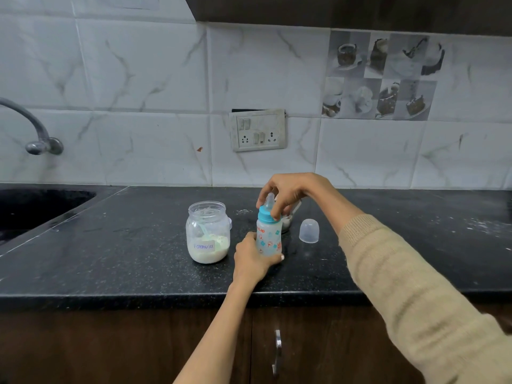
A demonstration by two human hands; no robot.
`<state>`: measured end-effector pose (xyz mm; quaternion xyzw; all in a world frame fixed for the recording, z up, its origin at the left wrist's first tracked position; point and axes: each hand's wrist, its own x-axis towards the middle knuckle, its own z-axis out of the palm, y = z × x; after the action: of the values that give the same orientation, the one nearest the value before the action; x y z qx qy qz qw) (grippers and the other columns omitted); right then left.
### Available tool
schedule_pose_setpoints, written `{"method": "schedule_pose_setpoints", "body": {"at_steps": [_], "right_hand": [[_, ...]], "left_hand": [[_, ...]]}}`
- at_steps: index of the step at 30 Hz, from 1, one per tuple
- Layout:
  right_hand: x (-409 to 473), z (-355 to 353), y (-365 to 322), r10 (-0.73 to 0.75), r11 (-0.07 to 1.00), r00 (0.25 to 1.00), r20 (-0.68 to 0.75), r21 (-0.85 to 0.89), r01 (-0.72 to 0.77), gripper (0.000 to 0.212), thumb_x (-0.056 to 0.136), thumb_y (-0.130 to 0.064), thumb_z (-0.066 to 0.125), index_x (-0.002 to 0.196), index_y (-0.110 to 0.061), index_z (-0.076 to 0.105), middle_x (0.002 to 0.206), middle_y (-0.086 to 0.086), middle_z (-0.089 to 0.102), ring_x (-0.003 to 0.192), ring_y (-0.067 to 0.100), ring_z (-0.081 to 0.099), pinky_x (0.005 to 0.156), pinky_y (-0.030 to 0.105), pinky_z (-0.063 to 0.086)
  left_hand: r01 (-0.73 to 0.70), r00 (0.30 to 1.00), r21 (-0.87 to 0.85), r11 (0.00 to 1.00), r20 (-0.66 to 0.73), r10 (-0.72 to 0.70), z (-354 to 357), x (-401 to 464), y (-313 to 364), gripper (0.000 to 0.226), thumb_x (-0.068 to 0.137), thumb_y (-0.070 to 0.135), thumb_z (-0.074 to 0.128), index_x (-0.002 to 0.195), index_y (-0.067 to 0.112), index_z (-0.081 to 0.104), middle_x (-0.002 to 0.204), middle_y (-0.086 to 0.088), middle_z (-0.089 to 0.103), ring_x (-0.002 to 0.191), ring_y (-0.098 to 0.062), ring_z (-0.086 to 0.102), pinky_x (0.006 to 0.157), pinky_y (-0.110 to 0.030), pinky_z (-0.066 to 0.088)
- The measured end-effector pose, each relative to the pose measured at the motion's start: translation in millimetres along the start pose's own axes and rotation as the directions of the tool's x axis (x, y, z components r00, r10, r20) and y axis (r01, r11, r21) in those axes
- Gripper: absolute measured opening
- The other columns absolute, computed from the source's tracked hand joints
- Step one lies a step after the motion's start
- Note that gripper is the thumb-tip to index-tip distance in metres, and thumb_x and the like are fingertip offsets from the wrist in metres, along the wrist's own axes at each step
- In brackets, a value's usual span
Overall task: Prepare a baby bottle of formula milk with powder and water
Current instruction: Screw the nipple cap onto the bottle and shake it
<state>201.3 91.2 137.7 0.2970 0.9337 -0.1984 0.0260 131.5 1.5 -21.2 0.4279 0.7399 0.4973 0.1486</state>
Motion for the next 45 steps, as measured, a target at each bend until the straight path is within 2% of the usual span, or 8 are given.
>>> {"method": "schedule_pose_setpoints", "body": {"at_steps": [17,22,26,31,34,38,41,45], "right_hand": [[11.2,-0.9,4.1,0.03,0.998,0.999,-0.016,0.06,-0.029,0.04,0.074,-0.008,0.073,0.114,-0.009,0.067,0.115,0.01,0.063,0.096,0.024,0.068,0.068,0.024,0.06],[10.6,-1.5,3.1,0.039,0.998,0.999,-0.018,0.049,-0.038,0.041,0.073,-0.009,0.076,0.113,-0.008,0.067,0.113,0.011,0.065,0.086,0.022,0.069,0.06,0.02,0.058],[10.8,-1.3,4.2,0.056,0.997,0.998,-0.022,0.05,-0.055,0.041,0.071,-0.01,0.078,0.111,-0.008,0.067,0.113,0.013,0.067,0.093,0.028,0.071,0.074,0.031,0.059],[6.5,0.5,2.6,-0.001,1.0,1.0,-0.013,-0.008,0.001,0.04,0.074,-0.004,0.074,0.11,-0.019,0.067,0.111,0.006,0.059,0.081,0.02,0.067,0.056,0.018,0.055],[1.2,-0.1,2.8,-0.07,0.995,0.996,0.063,-0.059,0.074,0.043,0.074,-0.001,0.07,0.105,-0.03,0.067,0.121,0.003,0.056,0.087,0.015,0.059,0.066,0.021,0.052],[-3.4,-3.1,1.1,-0.075,0.997,0.997,-0.028,-0.022,0.075,0.035,0.073,-0.043,0.075,0.106,-0.034,0.067,0.122,-0.007,0.058,0.111,0.015,0.057,0.088,0.033,0.052],[4.3,1.9,-0.2,0.071,0.989,0.991,-0.11,-0.125,-0.085,0.062,0.071,-0.063,0.068,0.114,-0.017,0.065,0.111,0.003,0.067,0.084,0.02,0.072,0.072,0.035,0.06],[6.2,6.7,-5.5,0.089,0.982,0.992,-0.089,-0.16,-0.102,0.04,0.077,-0.037,0.071,0.11,-0.014,0.068,0.107,0.009,0.07,0.071,0.022,0.073,0.068,0.032,0.061]], "left_hand": [[-0.009,1.0,-0.003,1.0,0.009,0.009,-0.1,0.1,-0.5,0.07,0.07,0.025,0.082,0.128,0.012,0.044,0.135,-0.007,0.053,0.126,-0.022,0.05,0.104,-0.04,0.044],[-0.013,1.0,-0.007,1.0,0.007,0.013,-0.2,-0.6,0.4,0.07,0.072,0.024,0.081,0.129,0.011,0.043,0.136,-0.008,0.051,0.127,-0.022,0.049,0.105,-0.04,0.043],[-0.011,1.0,-0.004,1.0,0.003,0.011,-0.5,-0.8,0.8,0.07,0.072,0.024,0.081,0.129,0.011,0.043,0.136,-0.008,0.052,0.127,-0.022,0.049,0.105,-0.04,0.043],[-0.001,1.0,0.001,1.0,0.006,0.001,-0.7,-1.4,1.5,0.071,0.071,0.024,0.081,0.129,0.01,0.043,0.137,-0.008,0.052,0.127,-0.022,0.049,0.105,-0.039,0.043],[0.003,1.0,0.002,1.0,0.004,-0.003,-0.8,-2.0,1.9,0.072,0.071,0.024,0.082,0.13,0.01,0.043,0.136,-0.009,0.052,0.127,-0.023,0.049,0.105,-0.04,0.043],[0.002,1.0,-0.002,1.0,-0.003,-0.002,-0.7,-1.5,1.9,0.071,0.07,0.024,0.083,0.128,0.01,0.044,0.135,-0.008,0.053,0.126,-0.023,0.05,0.104,-0.04,0.044],[0.008,1.0,-0.002,1.0,0.0,-0.008,-0.8,-1.6,1.2,0.072,0.069,0.025,0.083,0.128,0.011,0.044,0.135,-0.008,0.053,0.126,-0.023,0.05,0.104,-0.041,0.044],[0.011,1.0,0.0,1.0,-0.005,-0.011,0.0,-1.1,1.5,0.071,0.068,0.026,0.083,0.126,0.012,0.045,0.133,-0.007,0.054,0.124,-0.022,0.052,0.102,-0.04,0.045]]}}
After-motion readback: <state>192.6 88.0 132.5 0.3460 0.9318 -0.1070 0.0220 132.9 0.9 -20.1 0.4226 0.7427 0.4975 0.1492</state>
